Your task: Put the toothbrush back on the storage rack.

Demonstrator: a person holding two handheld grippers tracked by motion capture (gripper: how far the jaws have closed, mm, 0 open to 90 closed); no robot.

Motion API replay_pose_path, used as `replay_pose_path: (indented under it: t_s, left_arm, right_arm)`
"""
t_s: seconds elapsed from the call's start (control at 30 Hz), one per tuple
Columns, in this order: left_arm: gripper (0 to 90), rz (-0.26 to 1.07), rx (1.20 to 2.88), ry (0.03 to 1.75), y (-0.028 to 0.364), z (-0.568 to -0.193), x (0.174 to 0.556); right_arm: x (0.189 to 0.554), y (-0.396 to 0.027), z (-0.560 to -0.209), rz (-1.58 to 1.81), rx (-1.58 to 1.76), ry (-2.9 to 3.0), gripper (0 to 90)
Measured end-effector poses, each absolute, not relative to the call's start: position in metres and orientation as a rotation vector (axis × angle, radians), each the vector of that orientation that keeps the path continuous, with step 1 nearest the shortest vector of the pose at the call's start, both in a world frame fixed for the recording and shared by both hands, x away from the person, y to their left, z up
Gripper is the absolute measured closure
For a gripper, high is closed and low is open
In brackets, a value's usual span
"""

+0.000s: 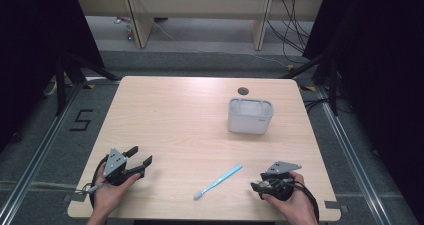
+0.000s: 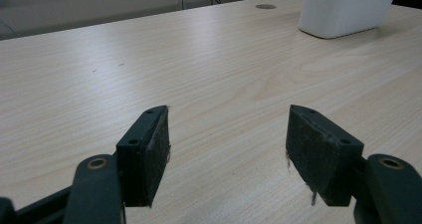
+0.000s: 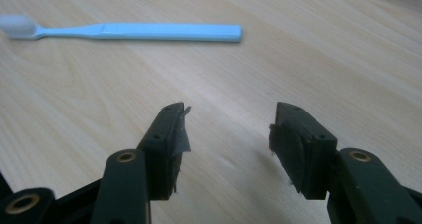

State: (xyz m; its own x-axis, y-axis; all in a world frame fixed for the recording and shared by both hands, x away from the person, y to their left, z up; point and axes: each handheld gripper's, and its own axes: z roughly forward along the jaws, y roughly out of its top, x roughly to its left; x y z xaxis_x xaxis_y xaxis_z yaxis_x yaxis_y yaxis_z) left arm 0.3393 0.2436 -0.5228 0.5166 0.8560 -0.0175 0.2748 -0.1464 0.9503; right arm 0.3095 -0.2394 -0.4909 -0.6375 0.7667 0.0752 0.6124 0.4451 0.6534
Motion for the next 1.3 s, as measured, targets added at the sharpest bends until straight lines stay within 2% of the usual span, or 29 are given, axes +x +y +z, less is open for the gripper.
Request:
replay_pose_path:
  t_s: [0.17, 0.4, 1.07, 1.3]
  left_arm:
    - [33.4, 0.680, 1.689, 0.960, 0.243, -0.523, 0.339]
    - [33.6, 0.676, 1.691, 0.963, 0.243, -0.523, 0.339]
    - [34.2, 0.678, 1.689, 0.961, 0.242, -0.523, 0.339]
    - [34.4, 0.679, 1.696, 0.955, 0.242, -0.523, 0.339]
  right_arm:
    - [0.313, -0.233, -0.484, 0.922, 1.081, 2.536, 47.4]
    - [0.325, -0.223, -0.468, 0.835, 0.910, 2.619, 42.9]
    - [0.349, -0.210, -0.454, 0.684, 0.622, 2.828, 43.7]
    - [0.359, -0.199, -0.449, 0.538, 0.403, 2.947, 45.8]
